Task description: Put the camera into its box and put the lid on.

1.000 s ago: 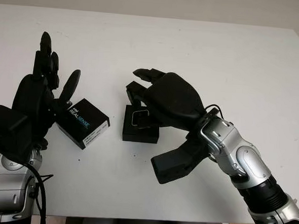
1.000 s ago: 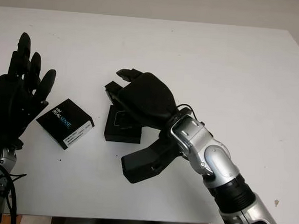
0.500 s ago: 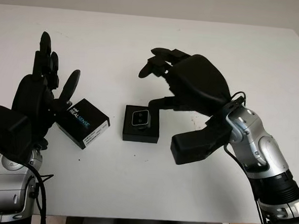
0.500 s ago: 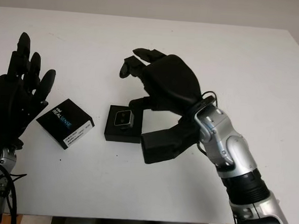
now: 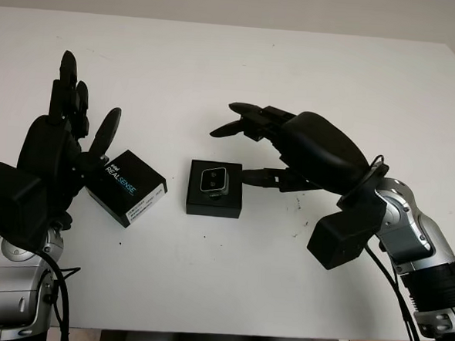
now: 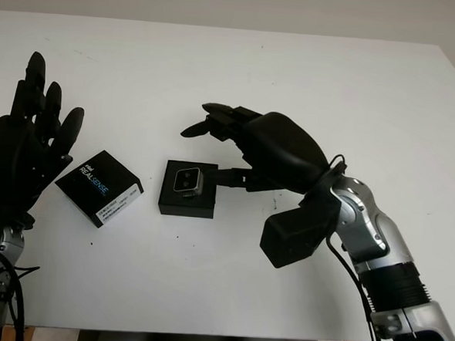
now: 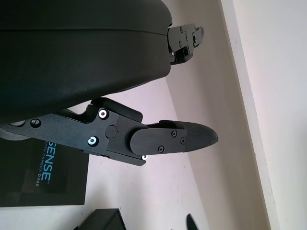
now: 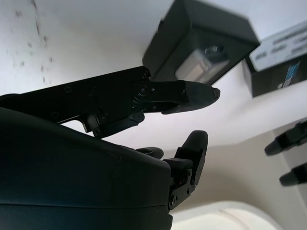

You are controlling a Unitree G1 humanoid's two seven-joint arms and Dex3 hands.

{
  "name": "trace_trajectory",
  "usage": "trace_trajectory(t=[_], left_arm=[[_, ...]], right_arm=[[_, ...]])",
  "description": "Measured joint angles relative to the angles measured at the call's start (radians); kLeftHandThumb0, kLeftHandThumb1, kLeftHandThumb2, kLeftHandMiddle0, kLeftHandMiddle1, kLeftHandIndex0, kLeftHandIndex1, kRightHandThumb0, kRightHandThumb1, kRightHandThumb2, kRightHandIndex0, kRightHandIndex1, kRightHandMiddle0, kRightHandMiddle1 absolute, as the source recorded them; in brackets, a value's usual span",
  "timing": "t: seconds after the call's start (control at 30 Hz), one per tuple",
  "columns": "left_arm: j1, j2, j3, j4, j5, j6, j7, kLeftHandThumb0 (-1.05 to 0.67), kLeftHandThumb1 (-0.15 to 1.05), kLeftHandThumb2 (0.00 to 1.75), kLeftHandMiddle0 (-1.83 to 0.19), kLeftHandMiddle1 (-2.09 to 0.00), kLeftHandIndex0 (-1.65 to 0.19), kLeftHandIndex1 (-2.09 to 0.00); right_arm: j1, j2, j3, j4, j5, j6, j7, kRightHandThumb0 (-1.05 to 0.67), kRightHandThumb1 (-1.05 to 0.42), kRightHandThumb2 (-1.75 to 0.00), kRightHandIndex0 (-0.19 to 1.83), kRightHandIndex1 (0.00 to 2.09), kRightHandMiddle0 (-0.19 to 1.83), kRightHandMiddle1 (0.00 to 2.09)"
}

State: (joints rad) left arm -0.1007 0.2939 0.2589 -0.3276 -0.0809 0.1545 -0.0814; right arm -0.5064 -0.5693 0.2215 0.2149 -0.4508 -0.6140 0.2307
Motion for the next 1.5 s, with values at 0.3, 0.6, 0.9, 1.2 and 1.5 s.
trace_trajectory(t=[0.3, 0.6, 0.9, 1.2, 1.5], left_arm=[[0.012, 0.0, 0.007, -0.012, -0.006, 0.014, -0.001, -0.59, 1.05, 0.39, 0.15, -0.05, 0.19, -0.03], [0.017, 0.004, 0.013, -0.013, -0.012, 0.016, -0.006, -0.57, 1.05, 0.4, 0.16, -0.05, 0.19, -0.01], [0.017, 0.004, 0.019, -0.013, -0.014, 0.015, -0.008, -0.56, 1.05, 0.4, 0.16, -0.05, 0.19, -0.01], [0.017, 0.004, 0.019, -0.013, -0.014, 0.016, -0.009, -0.57, 1.05, 0.39, 0.14, -0.06, 0.19, -0.02], [0.017, 0.004, 0.022, -0.014, -0.015, 0.015, -0.01, -0.57, 1.05, 0.39, 0.15, -0.05, 0.19, -0.03]], right_arm=[[0.027, -0.042, 0.007, 0.064, -0.09, -0.087, -0.012, -0.68, -1.05, -0.39, 0.16, 0.03, 0.17, 0.61], [0.019, -0.06, 0.008, 0.171, -0.166, -0.17, -0.093, -0.7, -1.05, -0.36, 0.16, 0.04, 0.32, 0.66], [0.007, -0.081, 0.012, 0.176, -0.231, -0.203, -0.145, -0.72, -1.05, -0.38, 0.17, 0.05, 0.32, 0.71], [0.007, -0.083, 0.015, 0.158, -0.265, -0.181, -0.159, -0.73, -1.05, -0.42, 0.14, 0.04, 0.22, 0.66], [-0.004, -0.084, 0.013, 0.151, -0.306, -0.147, -0.223, -0.73, -1.05, -0.4, 0.19, 0.07, 0.28, 0.71]])
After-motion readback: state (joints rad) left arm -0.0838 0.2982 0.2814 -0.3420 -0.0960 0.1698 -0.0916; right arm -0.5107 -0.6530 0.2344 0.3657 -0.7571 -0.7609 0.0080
